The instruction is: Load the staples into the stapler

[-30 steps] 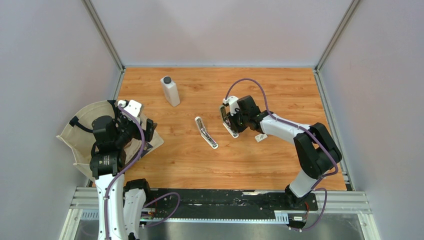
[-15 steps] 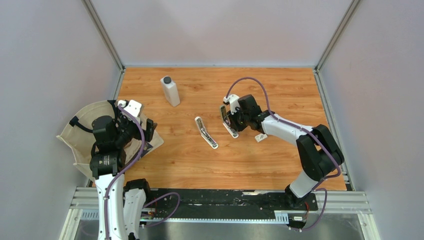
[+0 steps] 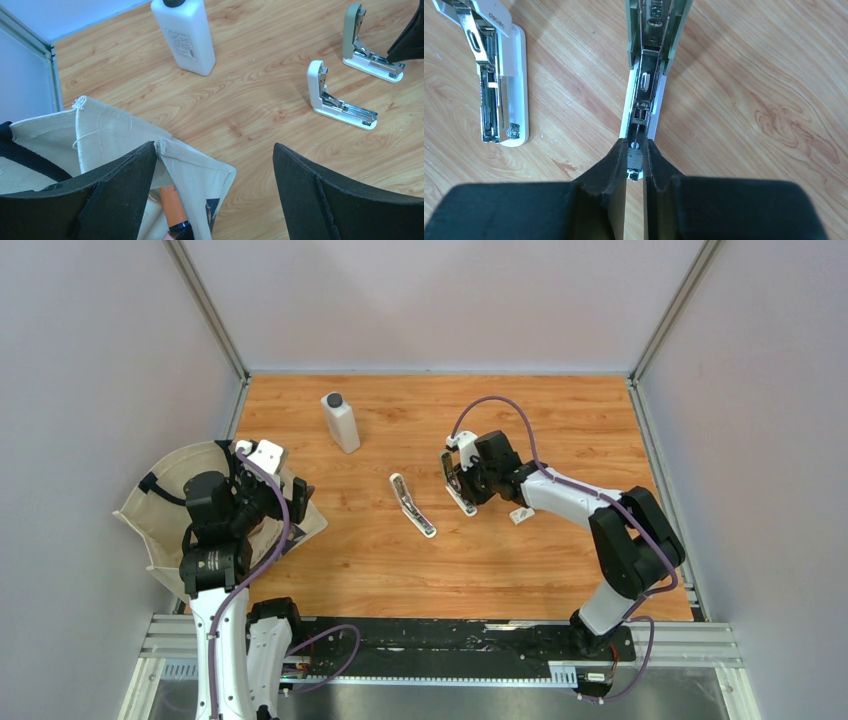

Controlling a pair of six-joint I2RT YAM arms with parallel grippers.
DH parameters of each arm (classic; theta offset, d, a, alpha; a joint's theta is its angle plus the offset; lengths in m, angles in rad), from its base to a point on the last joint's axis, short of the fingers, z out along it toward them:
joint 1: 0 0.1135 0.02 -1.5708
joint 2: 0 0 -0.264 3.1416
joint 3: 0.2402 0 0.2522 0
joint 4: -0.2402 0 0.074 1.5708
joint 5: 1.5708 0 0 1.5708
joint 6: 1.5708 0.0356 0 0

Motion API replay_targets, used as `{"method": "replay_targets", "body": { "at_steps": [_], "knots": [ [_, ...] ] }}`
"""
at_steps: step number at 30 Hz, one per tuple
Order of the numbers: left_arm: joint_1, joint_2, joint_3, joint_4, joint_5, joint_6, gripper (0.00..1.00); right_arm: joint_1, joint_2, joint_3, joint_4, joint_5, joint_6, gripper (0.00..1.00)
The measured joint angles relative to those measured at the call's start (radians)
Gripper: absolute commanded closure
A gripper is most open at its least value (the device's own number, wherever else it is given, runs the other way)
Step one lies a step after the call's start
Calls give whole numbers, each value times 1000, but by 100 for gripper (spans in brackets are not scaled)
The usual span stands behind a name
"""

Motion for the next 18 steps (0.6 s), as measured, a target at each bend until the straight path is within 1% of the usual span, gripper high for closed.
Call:
{"method": "replay_targets", "body": {
  "at_steps": [18],
  "knots": [
    [0,0,0,0,0,0,6,0,14,0,-2,-4,7,87]
  ]
}}
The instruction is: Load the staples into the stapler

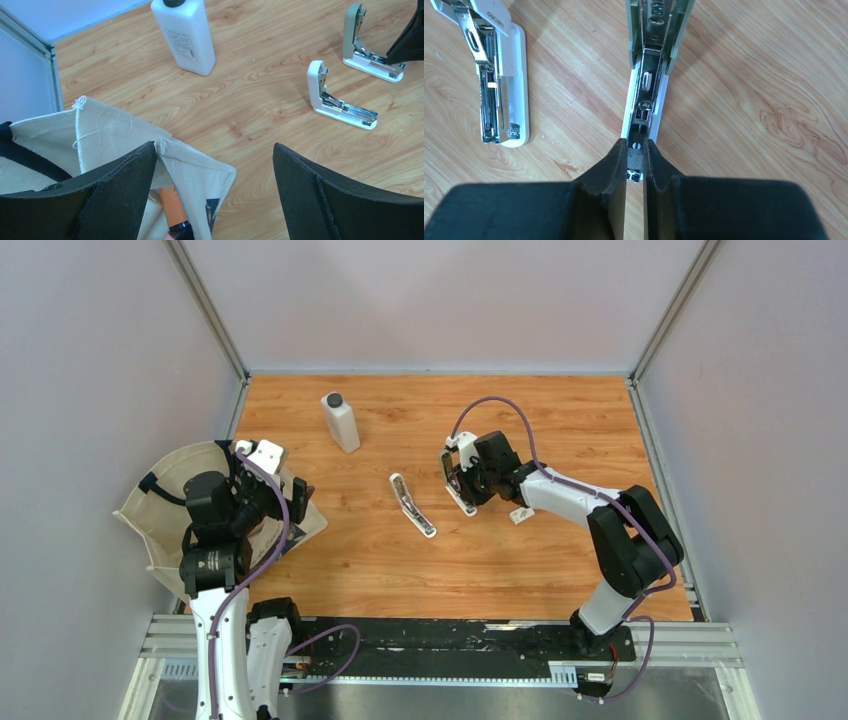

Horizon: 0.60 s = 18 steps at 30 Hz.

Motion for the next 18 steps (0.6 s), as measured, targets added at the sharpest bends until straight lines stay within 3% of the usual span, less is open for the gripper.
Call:
{"method": "replay_targets", "body": {
  "at_steps": [18],
  "knots": [
    [0,0,-1,0,0,0,6,2,0,0,0,-2,11,87]
  ]
}}
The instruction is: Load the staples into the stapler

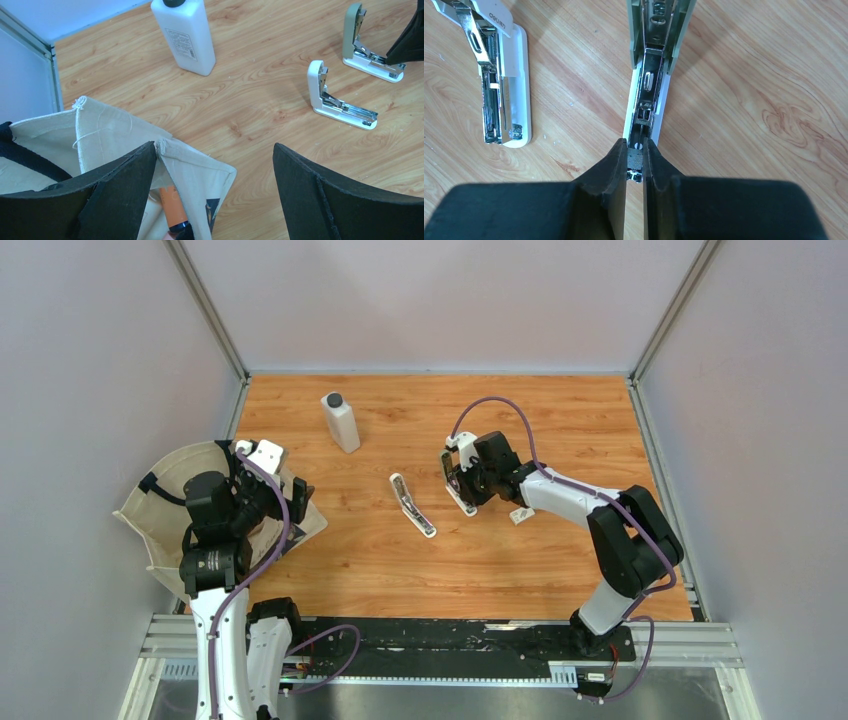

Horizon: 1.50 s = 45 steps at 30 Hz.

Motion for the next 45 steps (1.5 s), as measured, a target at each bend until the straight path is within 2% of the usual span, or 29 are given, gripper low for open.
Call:
{"method": "replay_targets", "body": {
  "at_steps": [45],
  "knots": [
    [1,0,-1,2,0,0,6,1,0,0,1,24,-16,88]
  ]
}}
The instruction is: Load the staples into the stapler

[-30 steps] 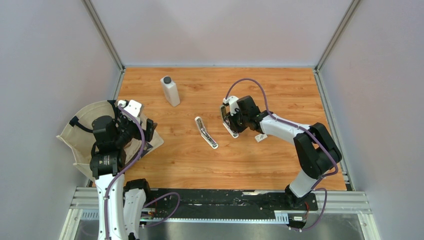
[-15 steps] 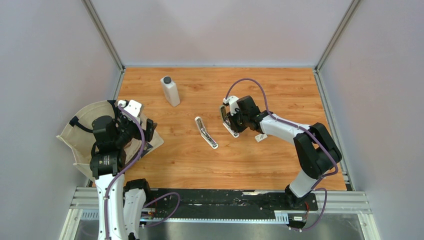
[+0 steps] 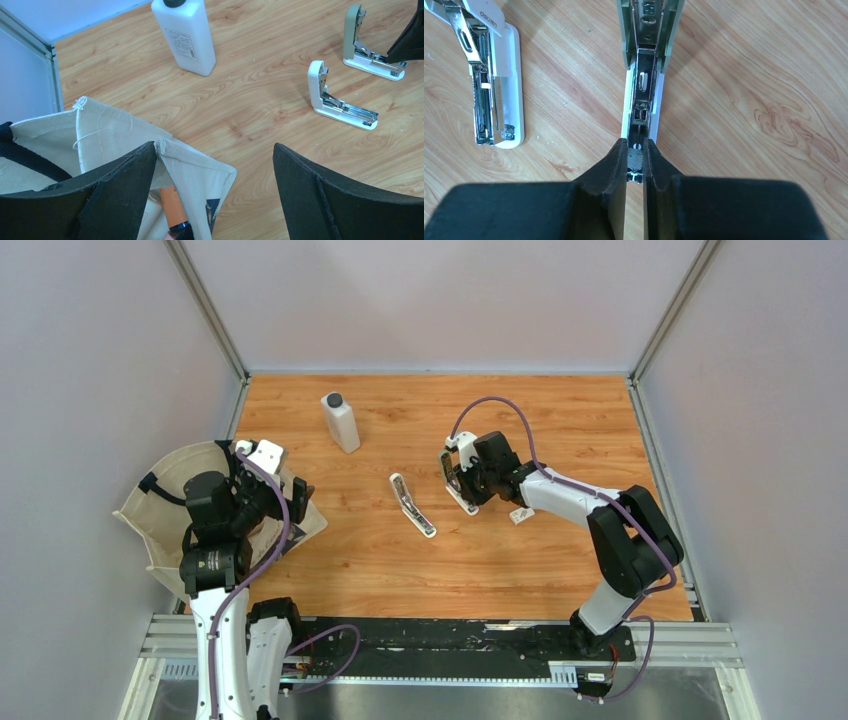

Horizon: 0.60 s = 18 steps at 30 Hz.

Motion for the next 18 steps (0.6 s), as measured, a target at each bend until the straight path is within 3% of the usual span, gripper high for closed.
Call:
{"method": "replay_targets", "body": {
  "at_steps": [18],
  "knots": [
    [0,0,0,0,0,0,6,0,-18,0,3,-18,-35,87]
  ]
}}
